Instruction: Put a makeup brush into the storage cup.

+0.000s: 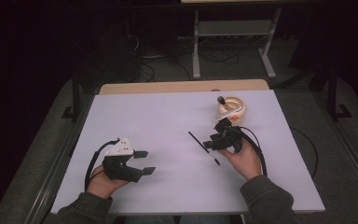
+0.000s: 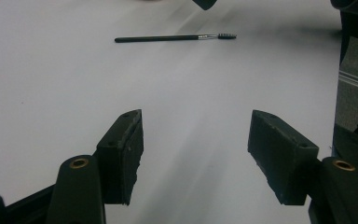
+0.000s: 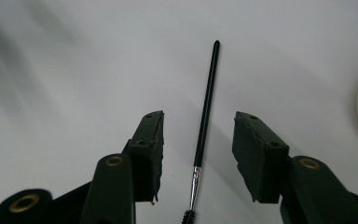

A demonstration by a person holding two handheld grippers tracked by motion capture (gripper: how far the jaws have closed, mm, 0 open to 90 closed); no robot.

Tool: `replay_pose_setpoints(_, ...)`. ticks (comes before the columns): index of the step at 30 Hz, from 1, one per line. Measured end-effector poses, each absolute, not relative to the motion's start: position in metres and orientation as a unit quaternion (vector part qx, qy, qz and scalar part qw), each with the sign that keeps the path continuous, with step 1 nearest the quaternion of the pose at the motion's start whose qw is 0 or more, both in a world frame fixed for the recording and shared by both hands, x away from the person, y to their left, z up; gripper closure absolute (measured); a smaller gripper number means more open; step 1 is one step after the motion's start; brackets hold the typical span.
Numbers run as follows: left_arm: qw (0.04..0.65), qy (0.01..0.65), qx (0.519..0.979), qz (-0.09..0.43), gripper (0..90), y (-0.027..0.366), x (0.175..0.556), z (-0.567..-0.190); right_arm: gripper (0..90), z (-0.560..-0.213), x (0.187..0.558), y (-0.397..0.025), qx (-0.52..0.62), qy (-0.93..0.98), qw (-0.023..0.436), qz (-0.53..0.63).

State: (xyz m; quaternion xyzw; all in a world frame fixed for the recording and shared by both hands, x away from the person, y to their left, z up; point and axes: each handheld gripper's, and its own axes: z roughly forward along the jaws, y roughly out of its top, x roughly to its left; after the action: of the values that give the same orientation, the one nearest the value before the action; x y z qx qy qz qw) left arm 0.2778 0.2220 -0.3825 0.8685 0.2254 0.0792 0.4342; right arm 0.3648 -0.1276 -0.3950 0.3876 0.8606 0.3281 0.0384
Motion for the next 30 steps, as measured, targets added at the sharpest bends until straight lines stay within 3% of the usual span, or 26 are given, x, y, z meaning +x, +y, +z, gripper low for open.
replay_pose_setpoints(30, 0.431, 0.223, 0.871, 0.077, 35.6, 0.221, 0.277, -0.383, 74.8, -0.429, 0.364, -0.114, 0.394, 0.873, 0.037, 0.284)
